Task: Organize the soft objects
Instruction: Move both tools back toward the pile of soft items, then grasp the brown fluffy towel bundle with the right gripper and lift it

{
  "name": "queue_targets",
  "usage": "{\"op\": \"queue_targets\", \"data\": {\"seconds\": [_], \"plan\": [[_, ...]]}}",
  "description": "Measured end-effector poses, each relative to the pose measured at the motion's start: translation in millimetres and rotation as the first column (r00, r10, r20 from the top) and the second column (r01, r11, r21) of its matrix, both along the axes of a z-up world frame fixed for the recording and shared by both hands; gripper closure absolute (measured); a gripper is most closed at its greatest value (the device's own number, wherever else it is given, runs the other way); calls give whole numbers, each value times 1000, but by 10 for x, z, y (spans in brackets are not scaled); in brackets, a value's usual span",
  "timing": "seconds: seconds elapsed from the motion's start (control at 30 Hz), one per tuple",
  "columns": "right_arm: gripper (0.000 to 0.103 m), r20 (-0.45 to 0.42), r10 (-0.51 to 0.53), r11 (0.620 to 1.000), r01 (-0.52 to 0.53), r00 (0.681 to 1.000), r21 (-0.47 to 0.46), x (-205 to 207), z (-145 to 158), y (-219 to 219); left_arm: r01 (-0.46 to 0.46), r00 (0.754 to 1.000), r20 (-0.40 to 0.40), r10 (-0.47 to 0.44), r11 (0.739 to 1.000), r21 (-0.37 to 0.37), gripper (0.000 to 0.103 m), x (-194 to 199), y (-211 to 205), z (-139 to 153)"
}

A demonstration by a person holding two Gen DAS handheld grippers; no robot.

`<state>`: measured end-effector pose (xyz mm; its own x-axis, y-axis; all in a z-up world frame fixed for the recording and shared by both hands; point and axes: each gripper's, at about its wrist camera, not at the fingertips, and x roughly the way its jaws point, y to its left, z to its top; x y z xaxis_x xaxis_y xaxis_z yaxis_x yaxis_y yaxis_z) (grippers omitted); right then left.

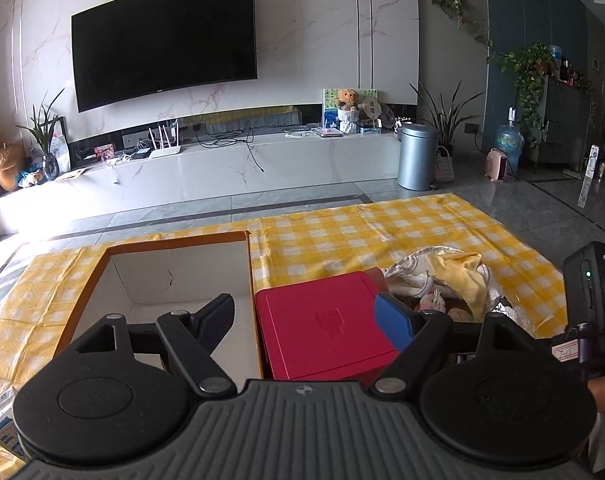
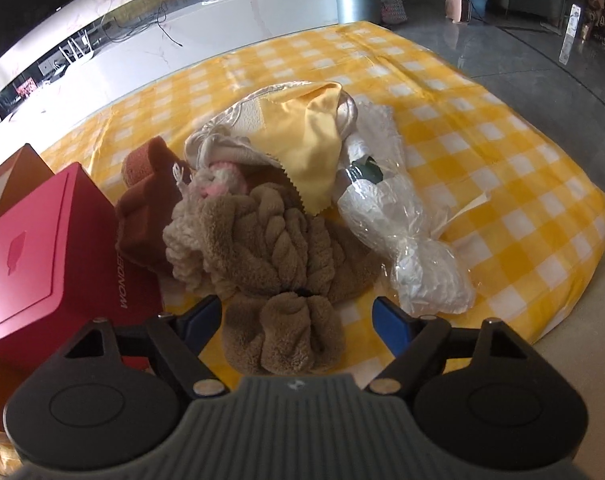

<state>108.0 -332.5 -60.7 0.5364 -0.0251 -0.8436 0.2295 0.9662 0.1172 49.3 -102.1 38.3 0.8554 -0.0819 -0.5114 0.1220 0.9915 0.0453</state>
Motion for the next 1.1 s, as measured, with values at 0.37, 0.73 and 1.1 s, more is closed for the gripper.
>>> {"op": "queue_targets", "data": {"seconds": [0.37,0.73,1.1], "plan": [[58,-28,49,999,-50,998,-16,98,-111,69,11,1000,19,-13,996,94,9,-192,-16,81],[62,139,-4,969,-31,990,244,-258,187,-300,56,998,-3,-56,990,127,9,-147,-75,141],[65,233,-49,932,-39,971,360,-455,324,-512,301,949,-124,-289,949,91,11,314,-560,-91]]}}
